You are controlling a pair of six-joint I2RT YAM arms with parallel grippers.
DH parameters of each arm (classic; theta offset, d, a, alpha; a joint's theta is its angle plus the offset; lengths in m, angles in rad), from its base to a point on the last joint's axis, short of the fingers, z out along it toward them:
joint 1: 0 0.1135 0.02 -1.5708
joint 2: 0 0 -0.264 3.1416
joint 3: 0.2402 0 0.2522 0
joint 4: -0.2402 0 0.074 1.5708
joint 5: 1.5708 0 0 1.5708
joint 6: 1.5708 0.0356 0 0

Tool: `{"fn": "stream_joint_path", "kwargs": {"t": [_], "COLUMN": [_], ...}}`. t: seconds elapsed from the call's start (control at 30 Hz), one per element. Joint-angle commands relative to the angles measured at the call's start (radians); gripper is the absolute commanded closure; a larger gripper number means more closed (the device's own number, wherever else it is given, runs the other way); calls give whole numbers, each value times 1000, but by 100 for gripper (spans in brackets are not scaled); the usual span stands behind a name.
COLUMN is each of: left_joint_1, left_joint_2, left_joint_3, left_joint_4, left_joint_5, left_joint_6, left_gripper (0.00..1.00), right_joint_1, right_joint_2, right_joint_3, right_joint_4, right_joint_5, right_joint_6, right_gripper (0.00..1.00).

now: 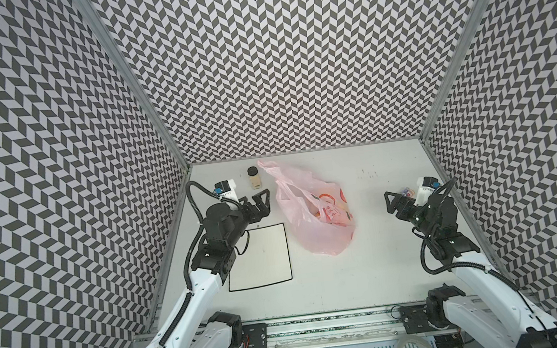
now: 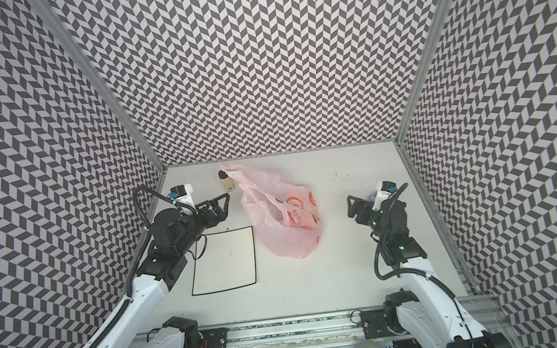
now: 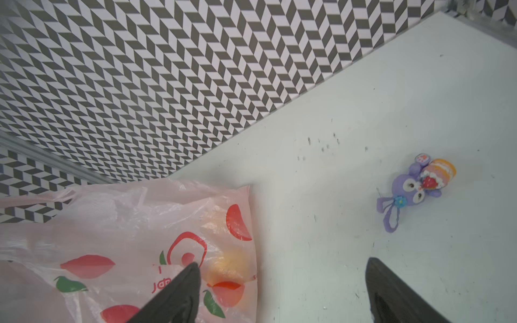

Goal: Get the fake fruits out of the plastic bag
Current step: 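Grasp the pink bag's handle with the left gripper and lift it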

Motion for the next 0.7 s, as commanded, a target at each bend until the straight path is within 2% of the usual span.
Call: {"fn": "stream_joint_path", "kwargs": {"t": [0.0,0.07,0.2,0.37,0.53,0.67], "left_joint_1": [-59,-93,-159,-198,-222,-223], "left_joint_2": [1,11,62,176,283,346], "left_joint_3": [95,131,194,262,332,342], "left_joint_4": [-173,-194,-226,-257,-268,-252], "left_joint_5": [-21,-35,-106,-138,-191,-191], "left_joint_6": [-163,-225,-260,-308,-329,-368], "left_gripper": [0,0,2,23,37,37], "right_joint_1": [10,11,14,30,36,36], "right_joint_2": [4,2,-4,3,17,17], "right_joint_3": [70,88,113,147,154,157], "right_joint_4": [-81,-100,-108,-111,-113,-124], "right_joint_5": [-67,-73,-79,-80,-71,-63], "right_joint_6": [17,9,-2,-2,0,6], "right_gripper": [11,11,11,11,11,12]}}
